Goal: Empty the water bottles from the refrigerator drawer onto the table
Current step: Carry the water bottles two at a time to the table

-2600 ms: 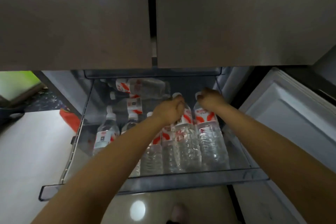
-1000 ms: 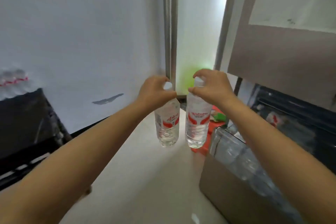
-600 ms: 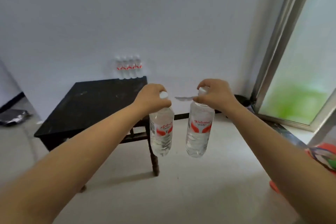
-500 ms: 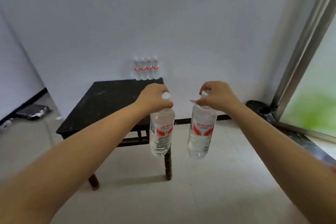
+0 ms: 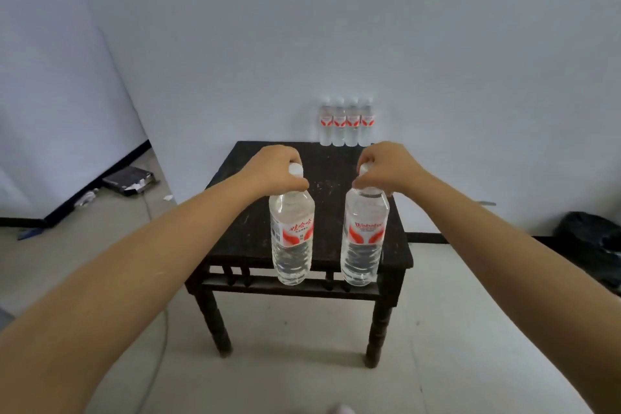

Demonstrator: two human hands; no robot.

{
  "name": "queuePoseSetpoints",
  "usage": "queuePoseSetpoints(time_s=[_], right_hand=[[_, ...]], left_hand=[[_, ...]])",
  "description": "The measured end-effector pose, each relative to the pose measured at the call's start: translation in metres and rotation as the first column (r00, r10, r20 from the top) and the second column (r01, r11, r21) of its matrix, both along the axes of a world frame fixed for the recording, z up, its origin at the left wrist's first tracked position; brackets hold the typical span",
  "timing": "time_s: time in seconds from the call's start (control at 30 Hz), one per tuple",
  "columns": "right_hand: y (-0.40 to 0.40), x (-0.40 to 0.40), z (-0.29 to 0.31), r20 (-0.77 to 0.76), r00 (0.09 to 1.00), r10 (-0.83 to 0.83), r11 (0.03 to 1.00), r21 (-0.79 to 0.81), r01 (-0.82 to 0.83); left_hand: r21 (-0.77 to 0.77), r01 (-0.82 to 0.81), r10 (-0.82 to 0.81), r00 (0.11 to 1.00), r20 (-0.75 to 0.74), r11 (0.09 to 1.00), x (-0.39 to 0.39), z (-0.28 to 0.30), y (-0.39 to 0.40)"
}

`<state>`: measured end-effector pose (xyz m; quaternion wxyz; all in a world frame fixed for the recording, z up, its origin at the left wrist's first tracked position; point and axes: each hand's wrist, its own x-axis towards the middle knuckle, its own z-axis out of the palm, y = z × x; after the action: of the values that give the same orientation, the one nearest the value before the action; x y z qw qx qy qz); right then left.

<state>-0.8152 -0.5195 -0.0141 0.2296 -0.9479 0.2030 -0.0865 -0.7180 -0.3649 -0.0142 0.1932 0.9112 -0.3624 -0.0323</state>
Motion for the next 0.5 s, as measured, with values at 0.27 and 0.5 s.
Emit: queuePoseSetpoints(time_s=[0.27,0.5], right_hand=[[-0.053,0.179,0.006,-0.101,0.983,0.153,0.985,-0.059,-0.160],[-0.094,0.311,0.004,-0.137,0.969,0.205,0.975,-0.055,-0.215]], left_hand=[[0.174,-0.042,0.046,0.999,-0.019,0.984,0.153,-0.005,-0.049],[0.153,-0.100,0.108,0.993,-0.047,0.983,0.284,-0.002,-0.082]])
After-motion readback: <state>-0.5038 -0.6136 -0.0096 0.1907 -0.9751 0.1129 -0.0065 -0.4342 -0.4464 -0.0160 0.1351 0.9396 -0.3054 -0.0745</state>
